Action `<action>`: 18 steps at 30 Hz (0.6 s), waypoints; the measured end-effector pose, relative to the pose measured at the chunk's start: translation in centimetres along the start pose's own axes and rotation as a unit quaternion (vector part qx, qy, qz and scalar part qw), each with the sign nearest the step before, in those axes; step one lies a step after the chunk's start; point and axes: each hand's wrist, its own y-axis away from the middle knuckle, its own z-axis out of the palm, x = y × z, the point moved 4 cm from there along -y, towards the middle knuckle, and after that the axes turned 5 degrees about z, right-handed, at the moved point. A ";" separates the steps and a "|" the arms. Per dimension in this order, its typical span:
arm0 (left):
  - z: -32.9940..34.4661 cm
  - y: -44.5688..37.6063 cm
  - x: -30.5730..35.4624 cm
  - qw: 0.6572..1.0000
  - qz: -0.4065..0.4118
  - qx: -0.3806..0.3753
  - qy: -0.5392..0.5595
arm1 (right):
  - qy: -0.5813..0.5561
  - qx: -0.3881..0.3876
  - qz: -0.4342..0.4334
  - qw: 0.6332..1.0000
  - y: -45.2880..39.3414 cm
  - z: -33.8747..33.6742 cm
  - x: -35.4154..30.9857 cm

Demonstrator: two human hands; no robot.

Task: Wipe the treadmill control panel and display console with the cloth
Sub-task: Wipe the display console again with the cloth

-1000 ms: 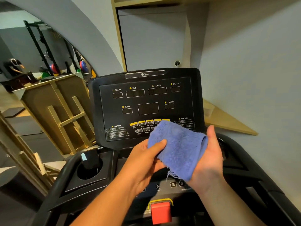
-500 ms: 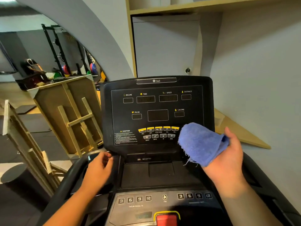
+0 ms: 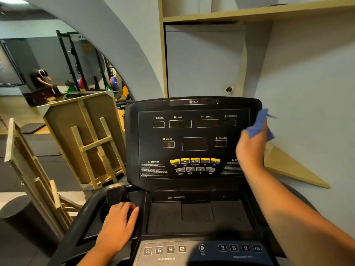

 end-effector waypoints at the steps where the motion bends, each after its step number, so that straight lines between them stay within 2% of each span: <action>1: 0.0 -0.2 -0.1 1.000 -0.003 -0.007 0.004 | 0.062 -0.003 -0.061 0.996 -0.4 1.5 0.4; 3: 0.2 -0.4 -0.3 1.000 -0.013 -0.016 0.008 | 0.244 -0.067 -0.120 0.960 -0.1 5.2 1.5; 5: 0.3 -0.5 -0.4 1.000 -0.016 -0.014 0.002 | 0.358 -0.084 -0.146 0.918 0.7 7.8 2.3; 7: 0.5 -0.6 -0.6 1.000 -0.021 -0.010 -0.006 | 0.419 -0.110 -0.208 0.877 1.7 8.7 3.5; 10: 0.7 -0.7 -0.8 1.000 -0.021 -0.012 -0.020 | 0.434 -0.185 -0.335 0.816 1.7 7.6 5.0; 12: 0.8 -0.7 -0.8 1.000 -0.017 -0.014 -0.022 | 0.433 -0.183 -0.320 0.822 0.3 6.0 5.6; 14: 0.9 -0.7 -0.8 0.999 -0.017 -0.016 -0.025 | 0.433 -0.122 -0.254 0.856 -1.6 5.0 5.2; 16: 1.0 -0.7 -0.8 0.999 -0.018 -0.014 -0.024 | 0.413 -0.067 -0.188 0.889 -2.5 5.8 4.0; 18: 0.9 -0.7 -0.8 0.999 -0.021 -0.013 -0.026 | 0.400 -0.068 -0.160 0.900 -1.8 7.8 2.5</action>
